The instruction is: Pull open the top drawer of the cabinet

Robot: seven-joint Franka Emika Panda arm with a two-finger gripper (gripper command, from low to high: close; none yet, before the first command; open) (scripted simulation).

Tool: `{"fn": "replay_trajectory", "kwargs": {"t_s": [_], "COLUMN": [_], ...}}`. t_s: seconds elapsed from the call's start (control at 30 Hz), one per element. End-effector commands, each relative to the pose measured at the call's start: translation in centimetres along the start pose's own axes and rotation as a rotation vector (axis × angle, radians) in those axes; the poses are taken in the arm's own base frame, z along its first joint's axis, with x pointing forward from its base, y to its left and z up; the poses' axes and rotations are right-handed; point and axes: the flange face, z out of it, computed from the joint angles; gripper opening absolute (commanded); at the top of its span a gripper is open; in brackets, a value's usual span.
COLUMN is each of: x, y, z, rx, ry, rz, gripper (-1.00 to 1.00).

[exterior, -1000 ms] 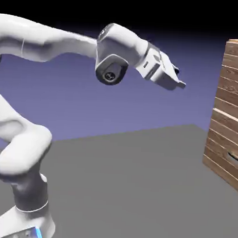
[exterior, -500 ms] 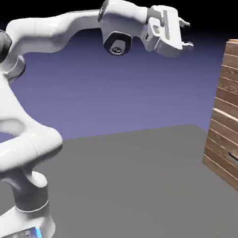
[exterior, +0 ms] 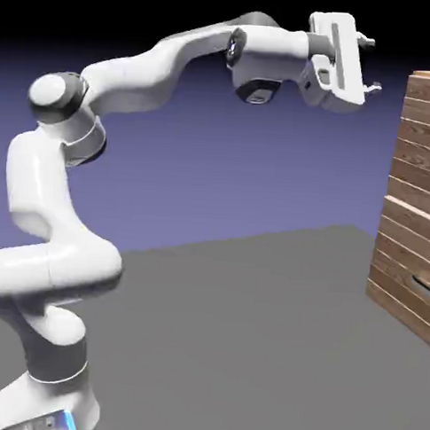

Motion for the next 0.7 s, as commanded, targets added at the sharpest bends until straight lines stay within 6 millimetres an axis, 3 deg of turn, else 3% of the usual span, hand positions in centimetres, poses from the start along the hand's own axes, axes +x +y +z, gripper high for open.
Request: {"fn": "replay_trajectory", "kwargs": {"t_s": [0.0,0.27,0.57,0.67], "x": [0.1,3.0,10.1,9.8], "y": [0.6,6.9,15.3,15.0], "z": [1.1,10.0,18.8,20.0], "rx": [0.001,-0.005,0.005,0.007], "ry": [-0.009,-0.081,-0.141,-0.142], "rz": [0.024,0.246,0.572,0.570], "gripper": [0.00,0.00,0.00,0.00]}}
